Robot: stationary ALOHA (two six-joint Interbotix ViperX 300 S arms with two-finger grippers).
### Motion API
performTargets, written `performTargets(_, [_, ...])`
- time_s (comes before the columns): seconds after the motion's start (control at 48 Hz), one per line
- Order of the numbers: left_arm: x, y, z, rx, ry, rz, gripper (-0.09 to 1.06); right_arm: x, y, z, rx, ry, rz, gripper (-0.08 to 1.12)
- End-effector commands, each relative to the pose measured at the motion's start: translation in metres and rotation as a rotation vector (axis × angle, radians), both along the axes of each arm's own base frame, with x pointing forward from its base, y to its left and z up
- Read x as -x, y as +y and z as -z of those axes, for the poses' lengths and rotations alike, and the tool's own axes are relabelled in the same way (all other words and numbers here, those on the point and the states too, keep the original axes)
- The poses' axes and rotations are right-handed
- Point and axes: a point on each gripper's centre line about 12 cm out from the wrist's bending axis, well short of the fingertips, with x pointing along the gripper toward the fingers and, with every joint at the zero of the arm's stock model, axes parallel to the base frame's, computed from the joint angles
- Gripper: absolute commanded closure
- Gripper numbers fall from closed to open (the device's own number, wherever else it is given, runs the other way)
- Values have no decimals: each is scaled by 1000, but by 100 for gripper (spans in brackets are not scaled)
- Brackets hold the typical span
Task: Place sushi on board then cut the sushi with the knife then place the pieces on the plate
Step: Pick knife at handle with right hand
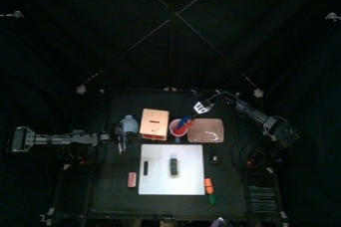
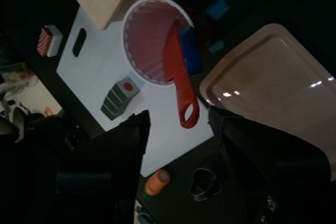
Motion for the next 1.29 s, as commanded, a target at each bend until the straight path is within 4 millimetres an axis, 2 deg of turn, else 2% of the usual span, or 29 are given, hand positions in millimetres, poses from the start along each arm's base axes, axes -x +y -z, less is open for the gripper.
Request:
performTargets(0.021, [-1,1,-4,-1,-15,-4,98,-4,-3,-9,12,-6,-18,19])
performTargets(0.271, [-1,1,-2,-2,-10,-6,98,-13,-8,3,-18,27,-37,19])
performTargets(0.562, [0,1,-1,0,-9,-6,98,-28,0,15,-58,64,-94,19])
performTargets(1.292, [1,1,1,1,-3,-6,98,-36,3,34,-94,102,-115,20])
